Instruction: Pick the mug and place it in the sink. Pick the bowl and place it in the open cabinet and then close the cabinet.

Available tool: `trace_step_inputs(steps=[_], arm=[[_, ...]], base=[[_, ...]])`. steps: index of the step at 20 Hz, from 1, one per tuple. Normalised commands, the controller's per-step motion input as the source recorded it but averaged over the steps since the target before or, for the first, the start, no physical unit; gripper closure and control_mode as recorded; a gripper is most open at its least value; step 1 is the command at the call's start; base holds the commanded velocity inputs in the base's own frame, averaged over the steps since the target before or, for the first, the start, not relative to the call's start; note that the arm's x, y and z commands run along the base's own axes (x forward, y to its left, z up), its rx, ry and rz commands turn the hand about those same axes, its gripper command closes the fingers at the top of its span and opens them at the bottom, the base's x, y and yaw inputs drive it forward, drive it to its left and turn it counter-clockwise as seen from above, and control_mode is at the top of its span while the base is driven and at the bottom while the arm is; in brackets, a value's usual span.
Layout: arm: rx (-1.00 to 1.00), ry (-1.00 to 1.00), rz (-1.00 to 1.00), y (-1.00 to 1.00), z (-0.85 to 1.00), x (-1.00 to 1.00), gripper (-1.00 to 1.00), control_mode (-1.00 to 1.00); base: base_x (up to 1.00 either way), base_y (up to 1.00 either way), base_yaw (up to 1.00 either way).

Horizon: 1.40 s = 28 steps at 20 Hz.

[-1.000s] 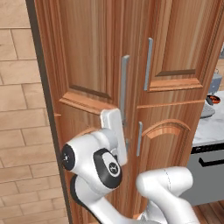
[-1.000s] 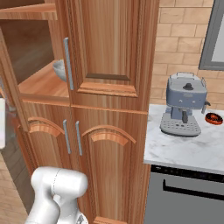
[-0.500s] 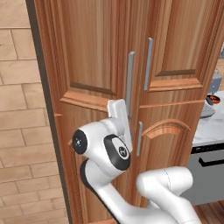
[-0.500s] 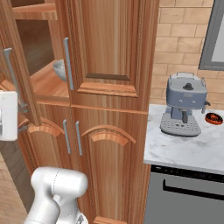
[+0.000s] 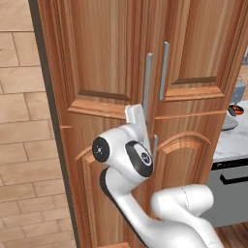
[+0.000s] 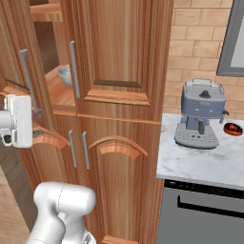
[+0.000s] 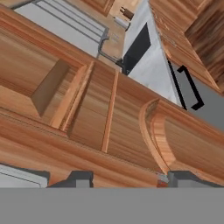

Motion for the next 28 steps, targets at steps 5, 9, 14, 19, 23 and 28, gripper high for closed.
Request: trace_step_inputs(steps=[5, 9, 14, 19, 23, 28], arm=[[0.0, 0.04, 0.01, 0.0, 0.0, 0.9, -1.0, -1.0], [0.0, 0.07, 0.0, 0.0, 0.0, 0.76, -1.0, -1.0], [0.0, 0.09, 0.0, 0.08, 0.0, 0.63, -1.0, -1.0], [0.0, 0.1, 0.0, 0.23, 0.0, 0.65, -1.0, -1.0], [0.0, 0.1, 0.0, 0.25, 0.0, 0.71, -1.0, -1.0], [0.0, 0.09, 0.0, 0.14, 0.0, 0.64, -1.0, -1.0]], base=[[0.0, 0.0, 0.0], [0.0, 0.0, 0.0], [0.0, 0.0, 0.0], [0.0, 0.0, 0.0], [0.0, 0.0, 0.0], [0.0, 0.0, 0.0]])
